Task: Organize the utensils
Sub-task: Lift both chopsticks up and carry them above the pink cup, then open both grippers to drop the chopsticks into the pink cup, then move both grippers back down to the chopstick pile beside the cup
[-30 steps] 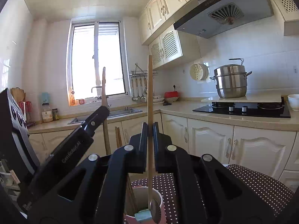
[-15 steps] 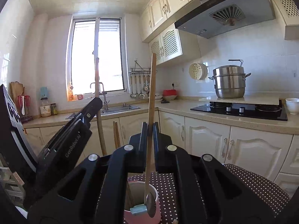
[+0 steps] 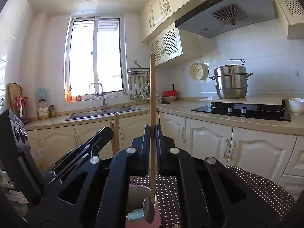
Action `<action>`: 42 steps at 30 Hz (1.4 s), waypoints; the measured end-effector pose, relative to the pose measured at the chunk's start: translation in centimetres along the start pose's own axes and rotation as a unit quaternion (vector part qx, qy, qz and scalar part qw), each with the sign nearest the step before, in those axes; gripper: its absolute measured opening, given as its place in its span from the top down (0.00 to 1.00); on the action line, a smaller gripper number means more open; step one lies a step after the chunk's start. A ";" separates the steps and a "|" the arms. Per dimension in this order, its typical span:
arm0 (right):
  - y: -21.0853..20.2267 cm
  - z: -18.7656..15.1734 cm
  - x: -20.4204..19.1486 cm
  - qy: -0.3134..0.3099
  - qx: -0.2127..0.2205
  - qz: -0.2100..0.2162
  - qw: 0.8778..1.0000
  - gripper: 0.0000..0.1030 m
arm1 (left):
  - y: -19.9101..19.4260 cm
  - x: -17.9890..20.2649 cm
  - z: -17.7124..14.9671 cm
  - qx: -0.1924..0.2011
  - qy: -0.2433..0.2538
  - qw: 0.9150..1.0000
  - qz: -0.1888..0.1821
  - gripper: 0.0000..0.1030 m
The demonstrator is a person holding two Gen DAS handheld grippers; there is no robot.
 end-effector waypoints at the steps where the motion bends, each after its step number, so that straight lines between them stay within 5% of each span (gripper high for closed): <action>1: 0.0 -0.1 0.0 0.002 -0.003 0.001 1.000 0.94 | -0.1 0.0 0.0 -0.002 -0.001 1.000 -0.001 0.71; 14: -0.3 -0.2 0.0 0.013 -0.024 -0.006 1.000 0.93 | -1.9 -0.4 0.3 -0.041 0.000 0.999 0.001 0.40; 35: -6.0 0.3 -0.5 0.015 -0.036 -0.044 0.998 0.90 | -7.4 -0.2 0.6 -0.123 0.010 0.992 0.012 0.30; 37: -6.9 0.4 -0.6 0.013 -0.034 -0.049 0.998 0.86 | -7.9 0.2 0.5 -0.136 0.013 0.991 0.010 0.30; 41: -8.7 0.3 -0.5 0.017 -0.029 -0.055 0.998 0.52 | -8.8 1.3 -0.1 -0.159 0.022 0.987 0.004 0.29; 42: -9.0 0.3 -0.4 0.019 -0.030 -0.056 0.998 0.52 | -8.9 1.5 -0.3 -0.163 0.024 0.986 0.003 0.29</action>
Point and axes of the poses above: each gripper's, at about its wrist camera, not at the fingertips, and y roughly the way its jaws point, x to its right, z to its top, the point moved 6 cm from there along y, roughly the way its jaws point, and after that the axes turned 11 degrees about -x, right-handed, at the moved point
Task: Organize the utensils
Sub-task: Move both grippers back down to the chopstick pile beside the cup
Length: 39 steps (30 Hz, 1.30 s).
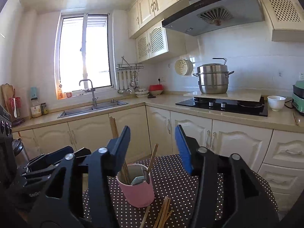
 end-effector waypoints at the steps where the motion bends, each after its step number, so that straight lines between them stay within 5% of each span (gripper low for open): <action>1: -0.2 0.0 0.1 0.002 -0.002 0.000 1.000 0.52 | -0.1 0.3 -0.2 -0.006 0.001 1.000 -0.003 0.29; 12: -2.2 -2.3 2.3 0.022 -0.031 -0.006 0.999 0.49 | 1.8 1.1 -4.2 -0.136 -0.009 0.991 -0.014 0.29; 20: -0.1 -8.3 4.9 0.035 -0.124 -0.012 0.992 0.48 | 7.0 2.2 -10.4 -0.281 -0.009 0.960 -0.006 0.31; 26: 1.5 -12.1 6.1 0.044 -0.186 -0.010 0.981 0.48 | 10.3 2.5 -12.9 -0.339 -0.026 0.940 -0.010 0.53; 36: 4.4 -15.7 6.8 0.051 -0.270 -0.001 0.962 0.48 | 15.3 2.2 -14.7 -0.383 -0.036 0.923 0.009 0.68; 39: 5.4 -16.5 6.9 0.056 -0.296 0.004 0.953 0.48 | 16.3 2.3 -15.0 -0.388 -0.039 0.921 0.006 0.86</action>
Point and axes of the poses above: each gripper's, at about its wrist camera, not at the fingertips, and y roughly the way its jaws point, x to its right, z to its top, the point moved 6 cm from there along y, roughly the way its jaws point, and after that the axes turned 11 degrees about -x, right-handed, at the moved point
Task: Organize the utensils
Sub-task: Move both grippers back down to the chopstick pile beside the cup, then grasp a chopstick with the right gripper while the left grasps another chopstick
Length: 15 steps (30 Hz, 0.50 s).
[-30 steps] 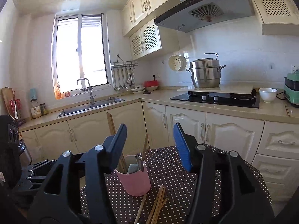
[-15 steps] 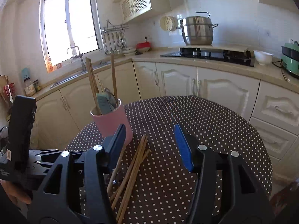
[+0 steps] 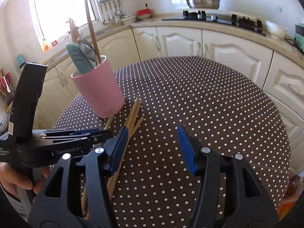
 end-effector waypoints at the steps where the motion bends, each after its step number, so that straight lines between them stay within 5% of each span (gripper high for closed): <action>1: 0.5 0.0 0.1 0.001 -0.012 0.003 1.000 0.48 | 0.2 0.1 0.2 0.002 0.000 1.000 -0.001 0.93; 7: 3.3 -0.2 -0.5 0.002 -0.076 0.027 0.997 0.48 | 0.0 0.3 0.0 0.028 -0.004 1.000 -0.005 0.94; 11: 4.7 -0.1 -0.9 -0.002 -0.107 0.036 0.994 0.66 | -1.7 -1.4 -1.1 0.042 -0.013 0.999 -0.010 0.94; 15: 5.6 0.2 -1.3 0.001 -0.125 0.047 0.991 0.67 | -3.0 -2.6 -1.9 0.052 -0.018 0.998 -0.007 0.94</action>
Point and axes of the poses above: each gripper's, at about its wrist camera, not at the fingertips, and y roughly the way its jaws point, x to its right, z to its top, the point moved 6 cm from there along y, roughly the way its jaws point, and after that the axes turned 11 degrees about -x, right-handed, at the moved point
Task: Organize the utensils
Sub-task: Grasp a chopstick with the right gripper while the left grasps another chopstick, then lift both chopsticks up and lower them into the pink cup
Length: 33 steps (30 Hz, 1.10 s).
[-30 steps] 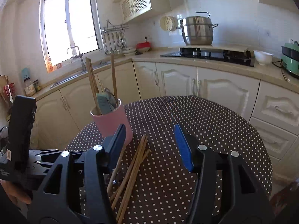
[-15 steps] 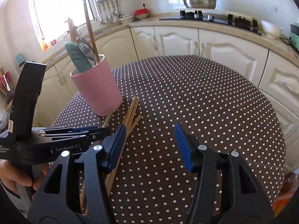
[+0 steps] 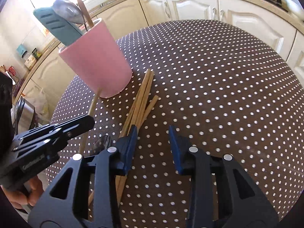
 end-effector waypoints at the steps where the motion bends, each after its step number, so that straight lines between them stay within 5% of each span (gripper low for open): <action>1: 0.1 0.1 -0.1 -0.001 -0.003 -0.001 1.000 0.67 | -0.4 -0.5 -0.1 0.002 -0.004 1.000 -0.001 0.94; 13: 1.3 2.0 -1.4 -0.009 -0.048 -0.048 0.998 0.76 | -2.0 -5.0 -0.7 0.008 -0.042 0.999 -0.005 0.94; 21: 2.0 3.6 -1.5 -0.017 -0.059 -0.064 0.996 0.95 | -3.0 -4.8 -0.3 0.015 -0.041 0.999 -0.012 0.94; 28: -1.2 2.4 -0.4 -0.007 0.003 -0.028 1.000 0.95 | -5.9 -3.4 -0.1 0.054 -0.029 0.998 -0.029 0.95; 33: -7.0 1.7 -0.5 -0.004 0.106 0.011 0.994 0.95 | -9.6 -2.7 -0.1 0.110 -0.013 0.993 -0.043 0.95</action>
Point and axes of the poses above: each gripper's, at about its wrist camera, not at the fingertips, and y roughly the way its jaws point, x to its right, z to its top, the point moved 6 cm from there along y, roughly the way its jaws point, and after that the axes turned 11 degrees about -x, right-handed, at the moved point
